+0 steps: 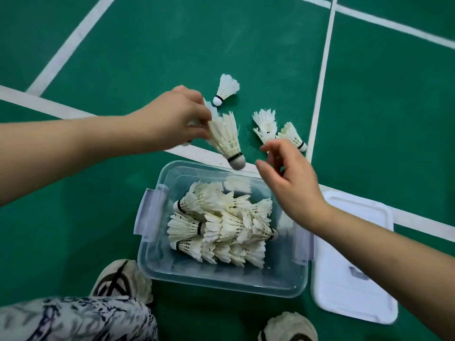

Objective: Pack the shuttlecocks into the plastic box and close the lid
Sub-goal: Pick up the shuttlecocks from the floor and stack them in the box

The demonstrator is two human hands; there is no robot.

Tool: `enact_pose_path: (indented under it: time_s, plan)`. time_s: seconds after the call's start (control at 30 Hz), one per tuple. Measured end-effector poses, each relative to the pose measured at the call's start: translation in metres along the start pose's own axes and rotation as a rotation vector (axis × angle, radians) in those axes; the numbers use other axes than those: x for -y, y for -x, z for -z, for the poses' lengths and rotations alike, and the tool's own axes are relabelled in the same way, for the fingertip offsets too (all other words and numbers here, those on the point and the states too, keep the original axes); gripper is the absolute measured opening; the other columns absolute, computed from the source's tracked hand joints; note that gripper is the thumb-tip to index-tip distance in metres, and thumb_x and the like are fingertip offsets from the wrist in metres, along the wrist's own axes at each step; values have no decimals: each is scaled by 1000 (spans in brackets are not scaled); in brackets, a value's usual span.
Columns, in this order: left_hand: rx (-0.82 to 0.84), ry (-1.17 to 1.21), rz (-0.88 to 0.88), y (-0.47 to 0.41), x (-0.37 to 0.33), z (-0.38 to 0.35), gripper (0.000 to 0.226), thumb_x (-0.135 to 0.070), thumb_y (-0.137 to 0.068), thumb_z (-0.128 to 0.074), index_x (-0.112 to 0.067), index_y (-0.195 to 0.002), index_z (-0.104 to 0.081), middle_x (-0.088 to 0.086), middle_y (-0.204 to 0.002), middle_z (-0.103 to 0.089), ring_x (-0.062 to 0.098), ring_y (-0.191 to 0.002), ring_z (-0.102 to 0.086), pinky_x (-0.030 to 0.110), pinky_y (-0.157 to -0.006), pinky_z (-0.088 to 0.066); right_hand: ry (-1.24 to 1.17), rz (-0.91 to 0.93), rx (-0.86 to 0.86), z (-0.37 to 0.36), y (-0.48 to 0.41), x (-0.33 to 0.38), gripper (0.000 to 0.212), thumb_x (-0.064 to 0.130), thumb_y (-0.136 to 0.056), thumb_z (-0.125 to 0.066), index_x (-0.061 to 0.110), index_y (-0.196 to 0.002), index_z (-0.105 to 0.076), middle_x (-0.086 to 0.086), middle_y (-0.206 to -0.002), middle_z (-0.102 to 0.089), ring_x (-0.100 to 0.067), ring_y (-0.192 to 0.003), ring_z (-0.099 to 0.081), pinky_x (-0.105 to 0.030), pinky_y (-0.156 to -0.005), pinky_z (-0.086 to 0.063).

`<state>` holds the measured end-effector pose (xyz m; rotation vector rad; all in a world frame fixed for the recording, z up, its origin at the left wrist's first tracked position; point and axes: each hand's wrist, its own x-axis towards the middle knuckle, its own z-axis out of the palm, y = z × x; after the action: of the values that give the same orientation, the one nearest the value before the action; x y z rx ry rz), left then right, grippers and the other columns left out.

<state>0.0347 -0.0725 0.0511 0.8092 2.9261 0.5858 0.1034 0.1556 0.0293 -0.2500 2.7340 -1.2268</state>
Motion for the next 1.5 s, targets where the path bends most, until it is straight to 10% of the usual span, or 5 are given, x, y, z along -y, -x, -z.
enact_pose_path:
  time_s: [0.27,0.8,1.03,1.5]
  plan:
    - [190,34,-211,24,-32,-25,27,-33,-77,-61,-7,-79,-67,11,-83,-60,33,-82,-53,18,-70,-22,-68,40,191,-6,6,-10,27,45,-83,-48,37,-108,-51,15,-104,-42,-1,-89,-48,-8,-74,-37]
    - [261,86,-213,36,-29,-36,35,-44,-84,-43,-16,-89,-65,-1,-92,-52,18,-85,-50,31,-78,-43,-451,-152,223,-5,23,-30,16,36,-71,-66,28,-61,-56,8,-56,-42,-11,-57,-37,-25,-54,-33]
    - [162,109,-184,35,-26,-31,43,-41,-83,-34,-13,-85,-67,-3,-88,-52,13,-80,-49,23,-74,-36,-180,-230,-33,-13,32,-36,24,23,-83,-65,22,-64,-51,5,-54,-50,-21,-56,-52,-37,-57,-44]
    - [168,165,-213,39,-26,-34,34,-35,-85,-39,-16,-81,-67,-2,-86,-58,9,-81,-45,17,-69,-32,47,-117,264,-54,20,-29,14,34,-87,-58,29,-77,-50,6,-71,-61,-21,-72,-59,-35,-69,-49]
